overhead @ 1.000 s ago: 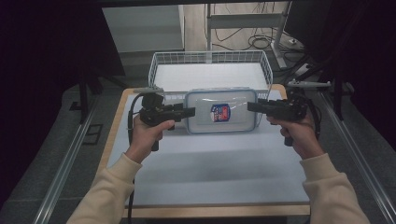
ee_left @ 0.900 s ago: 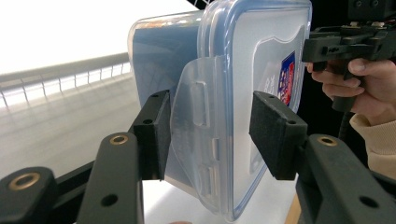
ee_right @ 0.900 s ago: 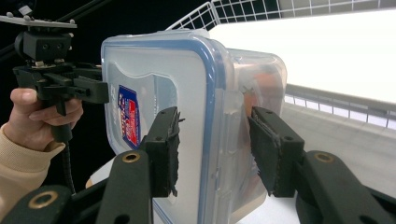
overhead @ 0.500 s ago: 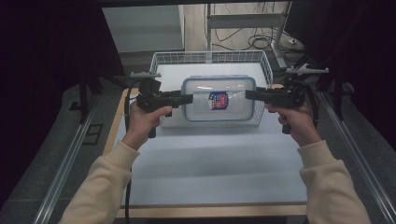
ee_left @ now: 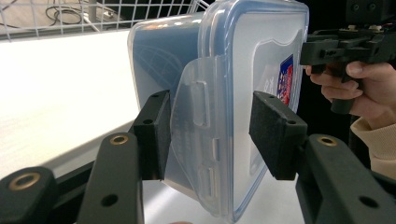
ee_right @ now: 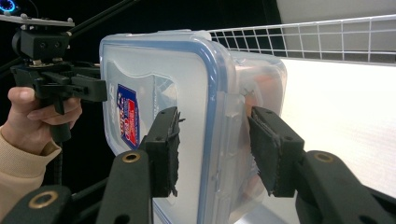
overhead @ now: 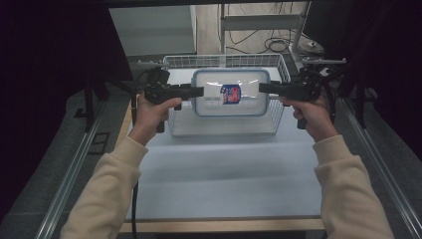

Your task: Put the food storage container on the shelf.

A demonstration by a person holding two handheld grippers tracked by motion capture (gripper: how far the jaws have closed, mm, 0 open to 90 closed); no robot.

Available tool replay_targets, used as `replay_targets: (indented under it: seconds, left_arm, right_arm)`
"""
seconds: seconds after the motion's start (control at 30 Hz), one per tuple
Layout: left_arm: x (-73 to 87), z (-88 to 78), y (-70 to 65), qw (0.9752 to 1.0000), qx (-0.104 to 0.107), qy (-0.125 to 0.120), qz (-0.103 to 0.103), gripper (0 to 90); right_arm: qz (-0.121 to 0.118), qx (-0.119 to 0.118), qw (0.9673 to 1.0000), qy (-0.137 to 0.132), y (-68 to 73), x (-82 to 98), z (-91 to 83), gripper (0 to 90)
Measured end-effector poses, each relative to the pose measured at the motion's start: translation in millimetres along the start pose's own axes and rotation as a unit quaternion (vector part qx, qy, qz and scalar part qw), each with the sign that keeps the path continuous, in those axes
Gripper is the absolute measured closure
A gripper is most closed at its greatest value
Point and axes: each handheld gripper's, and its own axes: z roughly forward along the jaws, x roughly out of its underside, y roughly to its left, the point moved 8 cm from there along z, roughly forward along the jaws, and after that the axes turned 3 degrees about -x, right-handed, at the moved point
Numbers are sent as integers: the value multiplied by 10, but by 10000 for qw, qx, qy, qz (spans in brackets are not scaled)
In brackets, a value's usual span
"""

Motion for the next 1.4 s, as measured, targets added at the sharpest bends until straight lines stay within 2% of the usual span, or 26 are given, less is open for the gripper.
replay_targets:
  seconds: [0.23,0.3,0.37,0.4,0.43,0.5,0.57,0.73,0.87,0.93,0.97,1.03,1.1,1.17,1.27,1.33,1.4]
  left_arm:
    - [-81,55,123,10000,8,52,-24,498]
    - [-103,81,158,10000,0,68,-32,498]
    - [-102,115,182,9999,-74,146,8,501]
    - [-112,134,200,9999,-97,118,-13,501]
    - [-128,173,247,9998,-123,38,-139,502]
    - [-136,223,324,9994,-149,41,-304,497]
    - [-171,228,369,9993,-85,26,-359,499]
    - [-300,230,415,9992,-103,-25,-386,496]
    - [-400,233,477,9986,-94,-45,-526,498]
    - [-438,250,550,9979,-74,-50,-644,497]
    - [-456,278,601,9968,-70,-68,-790,496]
    - [-467,316,674,9956,-30,-59,-933,493]
    - [-463,357,759,9931,29,-75,-1171,490]
    - [-438,408,871,9898,77,-50,-1421,483]
    - [-432,443,953,9892,-108,-117,-1458,477]
    - [-443,464,992,9889,-312,-158,-1445,476]
    - [-437,520,1001,9898,-441,-65,-1350,491]
  right_arm:
    - [84,10,10000,43,-99,-95,91,538]
    - [89,50,9999,54,-124,-136,116,550]
    - [106,190,9998,12,-168,-205,131,579]
    - [88,226,9997,36,-189,-218,143,578]
    - [132,251,9996,60,-224,-224,168,578]
    - [310,301,9990,58,-323,-207,245,579]
    - [472,286,9985,-4,-403,-200,297,585]
    - [534,338,9980,-12,-430,-301,339,586]
    - [518,425,9977,3,-416,-436,364,586]
    - [508,474,9976,22,-435,-488,408,587]
    - [549,490,9973,33,-449,-499,427,587]
    - [638,531,9965,10,-510,-533,483,590]
    - [716,538,9960,9,-551,-551,526,594]
    - [649,636,9959,41,-574,-561,590,585]
    - [660,732,9950,135,-604,-553,647,570]
    - [824,719,9937,231,-644,-519,694,560]
    - [849,841,9927,173,-700,-500,712,579]
